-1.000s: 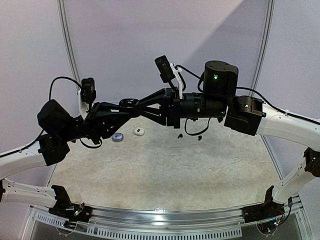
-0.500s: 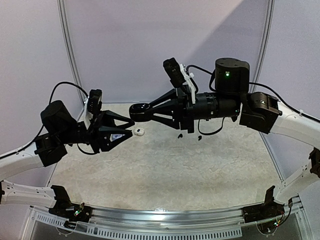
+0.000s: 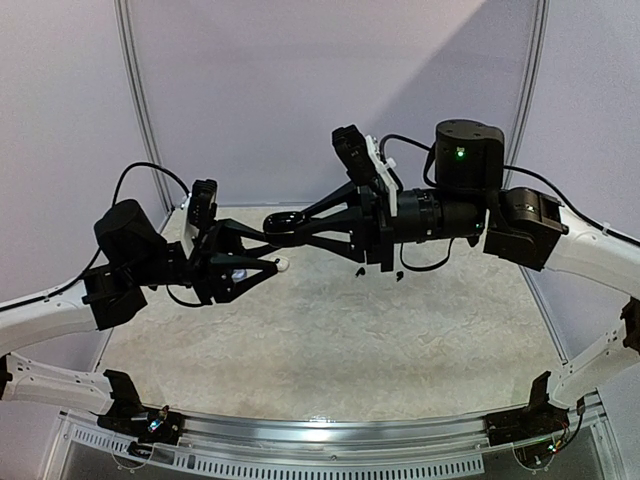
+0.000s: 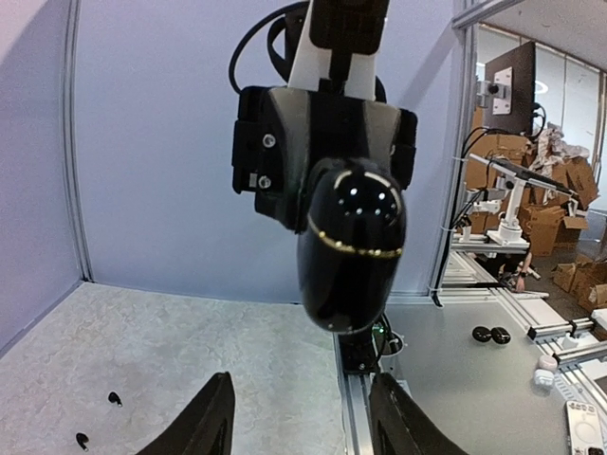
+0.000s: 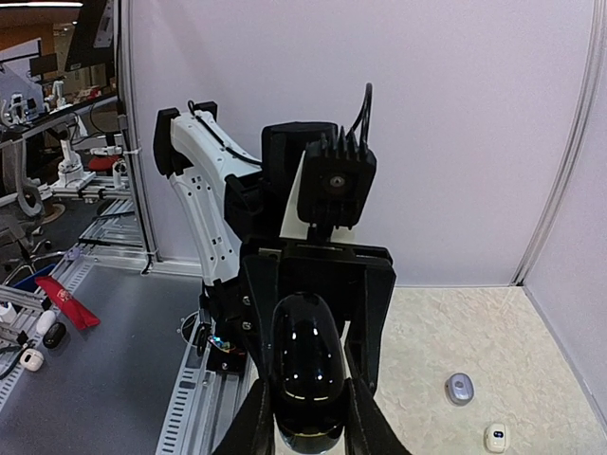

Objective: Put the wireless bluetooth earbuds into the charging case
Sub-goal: Pass from the right arm to the left

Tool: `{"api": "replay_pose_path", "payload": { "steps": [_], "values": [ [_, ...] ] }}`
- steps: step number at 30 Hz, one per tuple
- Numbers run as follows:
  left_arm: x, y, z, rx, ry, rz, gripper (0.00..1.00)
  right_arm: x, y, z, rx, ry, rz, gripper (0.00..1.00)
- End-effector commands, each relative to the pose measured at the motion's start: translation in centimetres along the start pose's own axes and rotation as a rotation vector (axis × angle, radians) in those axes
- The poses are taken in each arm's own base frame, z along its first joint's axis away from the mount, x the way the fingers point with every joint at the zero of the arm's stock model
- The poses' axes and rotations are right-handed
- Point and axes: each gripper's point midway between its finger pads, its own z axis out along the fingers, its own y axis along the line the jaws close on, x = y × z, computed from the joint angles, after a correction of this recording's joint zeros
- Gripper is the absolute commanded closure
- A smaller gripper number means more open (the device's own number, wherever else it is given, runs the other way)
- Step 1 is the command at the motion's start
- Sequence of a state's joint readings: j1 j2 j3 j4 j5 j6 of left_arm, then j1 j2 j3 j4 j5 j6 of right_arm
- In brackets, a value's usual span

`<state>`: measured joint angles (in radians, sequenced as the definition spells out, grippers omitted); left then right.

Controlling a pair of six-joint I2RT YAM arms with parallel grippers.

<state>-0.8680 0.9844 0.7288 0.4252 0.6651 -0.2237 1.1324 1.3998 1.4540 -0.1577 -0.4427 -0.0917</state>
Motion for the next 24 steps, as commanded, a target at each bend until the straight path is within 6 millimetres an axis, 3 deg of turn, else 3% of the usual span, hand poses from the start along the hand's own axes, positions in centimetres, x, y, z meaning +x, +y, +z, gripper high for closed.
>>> {"api": "replay_pose_path", "payload": {
  "steps": [1, 13, 20, 24],
  "values": [
    [-1.5, -1.3, 0.5, 0.044, -0.038, 0.05, 0.51, 0.3, 0.2, 0.0, 0.002, 0.004, 0.004, 1.0],
    [-1.6, -2.0, 1.2, 0.072, -0.044, 0.016, 0.55, 2.5, -0.2, 0.7, 0.037, 0.06, 0.052, 1.0],
    [-1.4, -1.9, 1.3, 0.068, -0.04, 0.017, 0.68, 2.8, -0.3, 0.6, 0.048, 0.06, 0.05, 1.0],
    [-1.2, -2.0, 1.2, 0.073, -0.036, 0.021, 0.8, 2.8, -0.3, 0.6, 0.051, 0.057, 0.048, 1.0]
  ]
}}
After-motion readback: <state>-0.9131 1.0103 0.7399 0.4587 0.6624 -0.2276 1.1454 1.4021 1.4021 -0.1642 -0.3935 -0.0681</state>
